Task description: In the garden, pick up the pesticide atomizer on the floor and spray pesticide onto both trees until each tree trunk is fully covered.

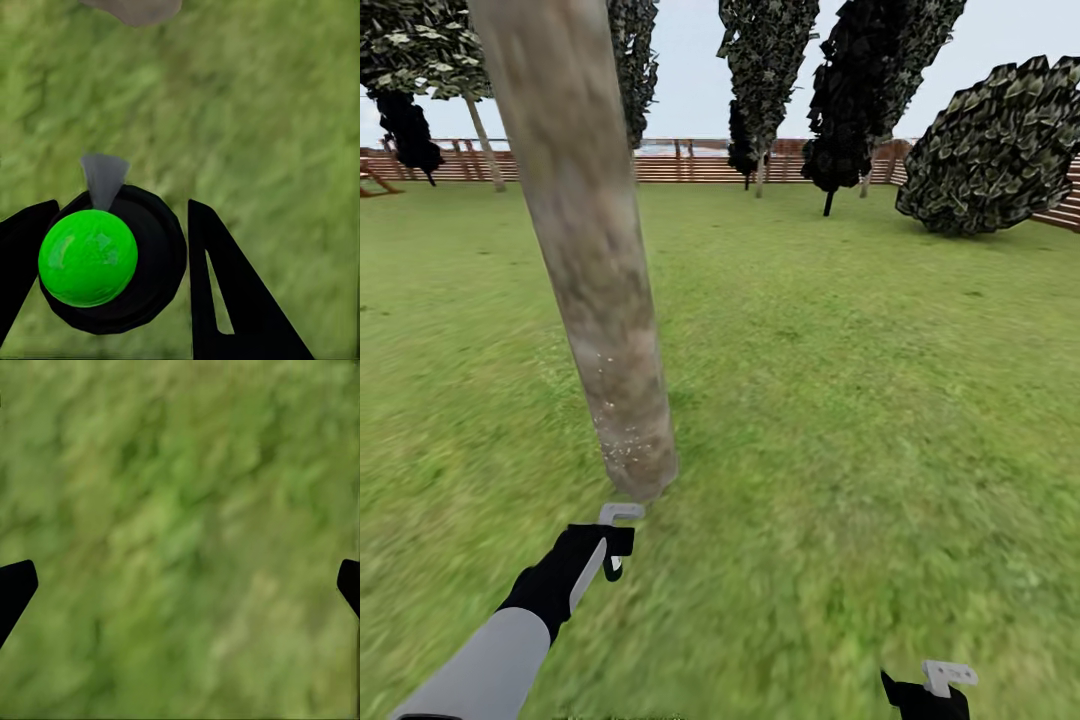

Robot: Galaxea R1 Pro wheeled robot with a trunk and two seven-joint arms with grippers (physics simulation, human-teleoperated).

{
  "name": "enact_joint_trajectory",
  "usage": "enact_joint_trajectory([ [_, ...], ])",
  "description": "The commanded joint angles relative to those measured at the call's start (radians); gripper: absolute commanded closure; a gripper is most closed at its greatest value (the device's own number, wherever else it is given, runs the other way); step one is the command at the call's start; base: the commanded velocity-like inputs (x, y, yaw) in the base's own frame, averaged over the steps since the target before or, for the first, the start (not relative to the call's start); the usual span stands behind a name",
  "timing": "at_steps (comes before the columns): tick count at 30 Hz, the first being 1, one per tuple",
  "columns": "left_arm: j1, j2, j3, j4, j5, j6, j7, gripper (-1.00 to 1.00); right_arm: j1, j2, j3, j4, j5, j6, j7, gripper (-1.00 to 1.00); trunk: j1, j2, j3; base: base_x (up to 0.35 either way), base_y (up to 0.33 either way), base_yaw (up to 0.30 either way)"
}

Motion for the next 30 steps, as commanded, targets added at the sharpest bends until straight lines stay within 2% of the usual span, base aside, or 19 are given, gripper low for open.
enact_joint_trajectory([
  [1, 0.0, 0.0, 0.0, 0.0, 0.0, 0.0, 0.0, 1.0, 0.0, 0.0, 0.0, 0.0, 0.0, 0.0, 0.0, -1.0, 0.0, 0.0, 0.0, 0.0, -0.273, 0.278],
  [7, 0.0, 0.0, 0.0, 0.0, 0.002, 0.0, 0.0, 1.0, 0.0, 0.0, 0.0, 0.0, 0.0, 0.0, 0.0, -1.0, 0.0, 0.0, 0.0, 0.0, -0.273, 0.248],
  [18, 0.0, 0.002, 0.0, 0.0, 0.003, 0.0, 0.0, 1.0, 0.0, -0.001, 0.0, 0.0, 0.0, 0.0, 0.0, -1.0, 0.0, 0.0, 0.0, 0.0, -0.273, 0.035],
  [30, 0.0, 0.002, 0.0, 0.0, 0.002, 0.0, 0.0, 1.0, 0.0, 0.0, 0.0, 0.0, 0.0, 0.0, 0.0, -1.0, 0.0, 0.0, 0.0, 0.084, -0.273, 0.268],
])
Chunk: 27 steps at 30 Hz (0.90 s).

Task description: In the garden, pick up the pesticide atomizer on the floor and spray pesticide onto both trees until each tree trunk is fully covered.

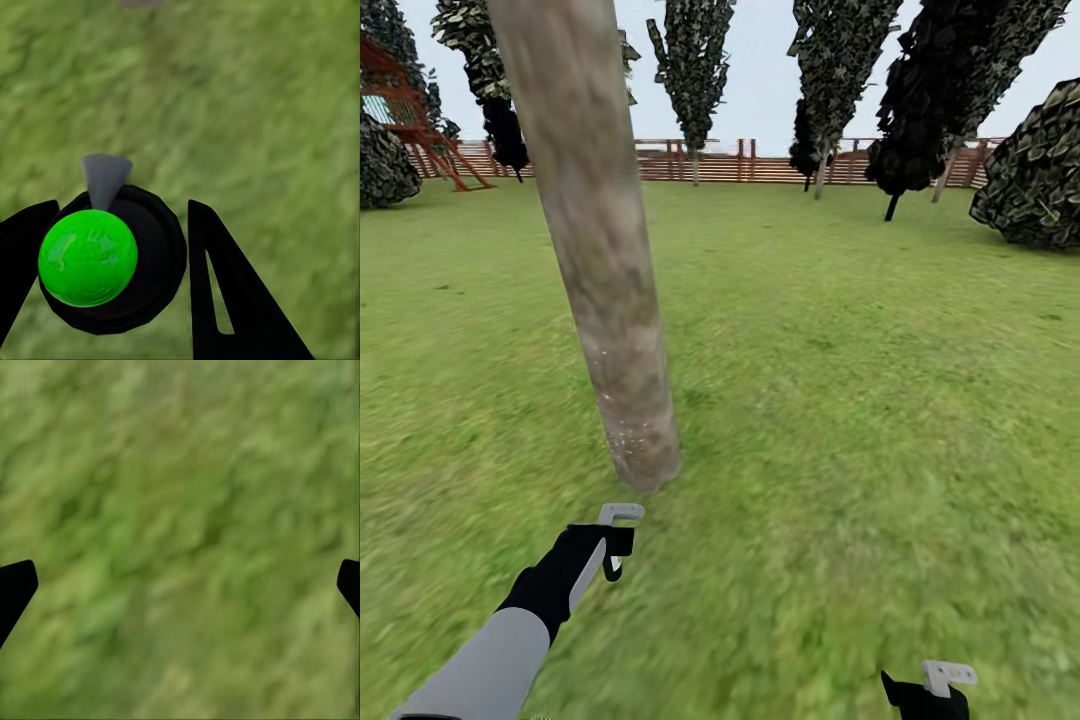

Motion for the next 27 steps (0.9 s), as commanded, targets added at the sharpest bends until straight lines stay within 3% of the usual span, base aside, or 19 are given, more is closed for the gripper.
enact_joint_trajectory([
  [1, 0.0, 0.0, 0.0, 0.0, 0.0, 0.0, 0.0, 1.0, 0.0, 0.0, 0.0, 0.0, 0.0, 0.0, 0.0, -1.0, 0.0, 0.0, 0.0, 0.125, -0.273, 0.276],
  [18, 0.0, 0.0, 0.0, 0.0, 0.002, 0.0, 0.0, 1.0, 0.0, 0.0, 0.0, 0.0, 0.0, 0.0, 0.0, -1.0, 0.0, 0.0, 0.0, 0.131, -0.273, 0.272],
  [27, 0.0, 0.0, 0.0, 0.0, 0.004, 0.0, 0.0, 1.0, 0.0, 0.0, 0.0, 0.0, 0.0, 0.0, 0.0, -1.0, 0.0, 0.0, 0.0, 0.131, -0.273, 0.016],
])
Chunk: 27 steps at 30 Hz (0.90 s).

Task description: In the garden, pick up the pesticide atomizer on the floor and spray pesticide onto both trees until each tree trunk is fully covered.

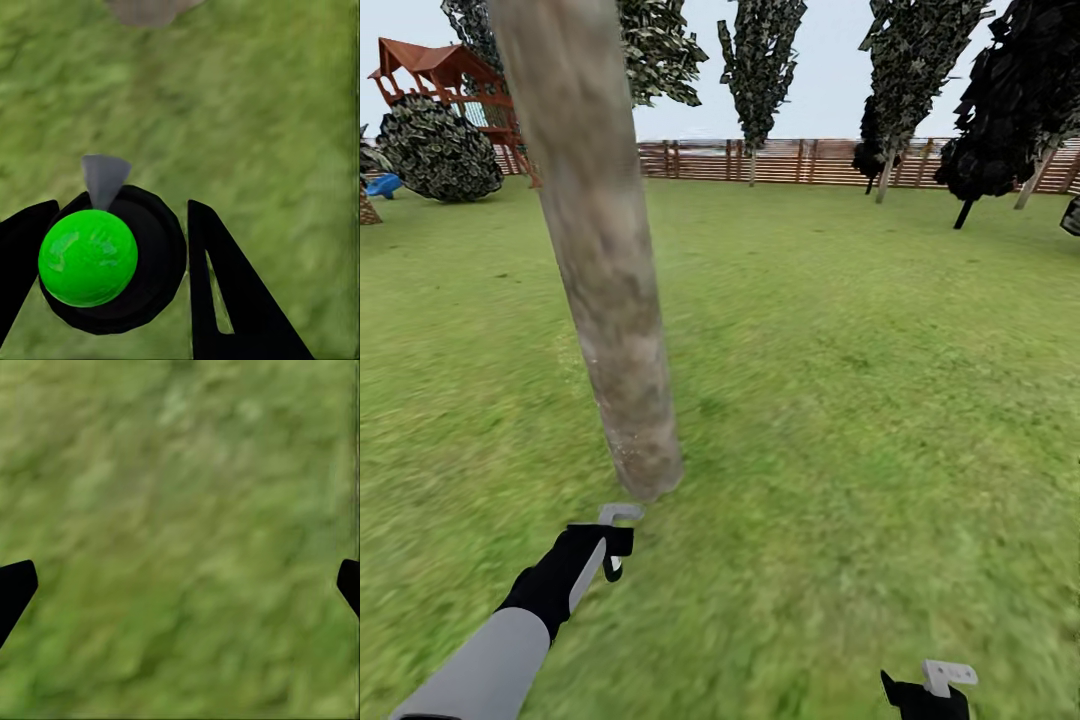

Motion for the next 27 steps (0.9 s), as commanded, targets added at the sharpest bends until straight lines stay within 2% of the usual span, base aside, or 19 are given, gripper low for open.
enact_joint_trajectory([
  [1, 0.0, 0.0, 0.0, 0.0, 0.0, 0.0, 0.0, 1.0, 0.0, 0.0, 0.0, 0.0, 0.0, 0.0, 0.0, -1.0, 0.0, 0.0, 0.0, 0.131, -0.273, 0.012],
  [5, 0.0, 0.0, 0.0, 0.0, 0.001, 0.0, 0.0, 1.0, 0.0, 0.0, 0.0, 0.0, 0.0, 0.0, 0.0, -1.0, 0.0, 0.0, 0.0, 0.099, -0.273, 0.138],
  [21, 0.0, 0.0, 0.0, 0.0, -0.002, 0.0, -0.001, 1.0, 0.0, -0.001, 0.0, 0.0, 0.0, 0.0, 0.0, -1.0, 0.0, 0.0, 0.0, 0.01, -0.27, 0.273],
  [27, -0.002, 0.0, -0.005, -0.017, -0.004, -0.003, -0.007, 1.0, 0.0, -0.003, -0.002, -0.002, -0.002, -0.002, -0.002, -1.0, 0.0, 0.0, 0.0, 0.0, -0.031, 0.11],
])
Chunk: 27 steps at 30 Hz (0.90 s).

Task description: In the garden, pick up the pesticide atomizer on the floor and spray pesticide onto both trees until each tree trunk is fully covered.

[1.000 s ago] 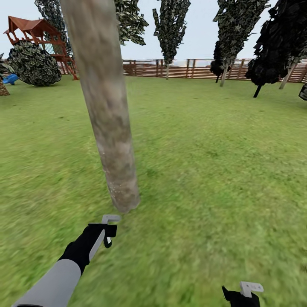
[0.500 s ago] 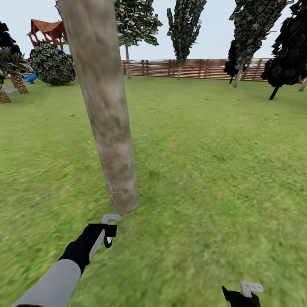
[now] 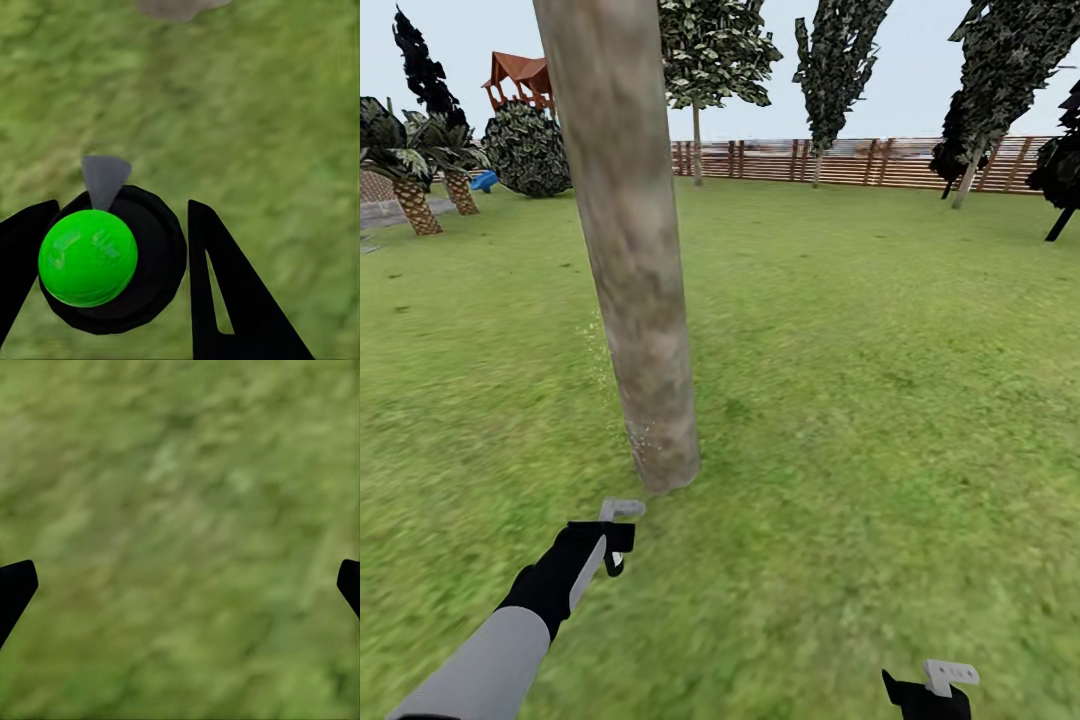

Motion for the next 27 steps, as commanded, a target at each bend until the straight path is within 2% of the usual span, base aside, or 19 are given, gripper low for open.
enact_joint_trajectory([
  [1, -0.006, -0.001, 0.001, -0.005, -0.001, 0.001, 0.001, 1.0, 0.0, 0.0, 0.0, 0.0, 0.0, 0.0, 0.0, -1.0, 0.0, 0.0, 0.0, 0.0, -0.001, 0.007],
  [3, -0.015, -0.003, 0.001, -0.021, -0.001, 0.002, 0.004, 1.0, 0.0, 0.0, 0.0, 0.0, 0.0, 0.0, 0.0, -1.0, 0.0, 0.0, 0.0, 0.0, -0.001, 0.003],
  [5, -0.032, -0.013, -0.001, -0.094, -0.002, 0.017, 0.003, 1.0, 0.0, 0.0, 0.0, 0.0, 0.0, 0.0, 0.0, -1.0, 0.0, 0.0, 0.0, 0.0, 0.0, 0.0],
  [6, -0.037, -0.021, -0.001, -0.14, -0.002, 0.034, 0.003, 1.0, 0.0, 0.0, 0.0, 0.0, 0.0, 0.0, 0.0, -1.0, 0.0, 0.0, 0.0, 0.0, 0.0, 0.0],
  [9, -0.047, -0.031, 0.0, -0.196, -0.003, 0.092, 0.003, 1.0, 0.0, 0.0, 0.0, 0.0, 0.0, 0.0, 0.0, -1.0, 0.0, 0.0, 0.0, 0.0, 0.0, 0.0],
  [13, -0.074, -0.002, 0.007, -0.222, -0.006, 0.108, 0.002, 1.0, 0.0, 0.0, 0.0, 0.0, 0.0, 0.0, 0.0, -1.0, 0.0, 0.0, 0.0, 0.0, 0.0, 0.0],
  [16, -0.088, 0.065, 0.012, -0.227, -0.004, 0.11, 0.002, 1.0, 0.0, 0.0, 0.0, 0.0, 0.0, 0.0, 0.0, -1.0, 0.0, 0.0, 0.0, 0.0, 0.0, 0.0],
  [18, -0.089, 0.067, 0.01, -0.228, -0.003, 0.111, 0.002, 1.0, 0.0, 0.0, 0.0, 0.0, 0.0, 0.0, 0.0, -1.0, 0.0, 0.0, 0.0, 0.0, 0.0, 0.0],
  [20, -0.09, 0.055, 0.004, -0.241, 0.0, 0.12, 0.001, 1.0, 0.0, 0.0, 0.0, 0.0, 0.0, 0.0, 0.0, -1.0, 0.0, 0.0, 0.0, 0.0, 0.0, -0.011],
  [22, -0.089, 0.03, 0.0, -0.292, 0.001, 0.184, -0.002, 1.0, 0.0, 0.0, 0.0, -0.001, 0.0, 0.0, 0.0, -1.0, 0.0, 0.0, 0.0, 0.0, 0.0, -0.185],
  [24, -0.085, 0.022, -0.001, -0.338, 0.0, 0.208, -0.003, 1.0, 0.0, 0.0, 0.0, -0.001, 0.0, 0.0, 0.0, -1.0, 0.0, 0.0, 0.0, 0.0, 0.0, -0.267],
  [25, -0.085, 0.023, -0.001, -0.346, -0.001, 0.212, -0.003, 1.0, 0.0, -0.001, 0.0, -0.001, 0.0, 0.0, 0.0, -1.0, 0.0, 0.0, 0.0, 0.0, 0.0, -0.23],
  [27, -0.087, 0.055, 0.008, -0.359, -0.005, 0.218, -0.003, 1.0, 0.0, -0.001, 0.0, -0.002, 0.0, 0.0, 0.0, -1.0, 0.0, 0.0, 0.0, 0.0, 0.0, -0.038],
])
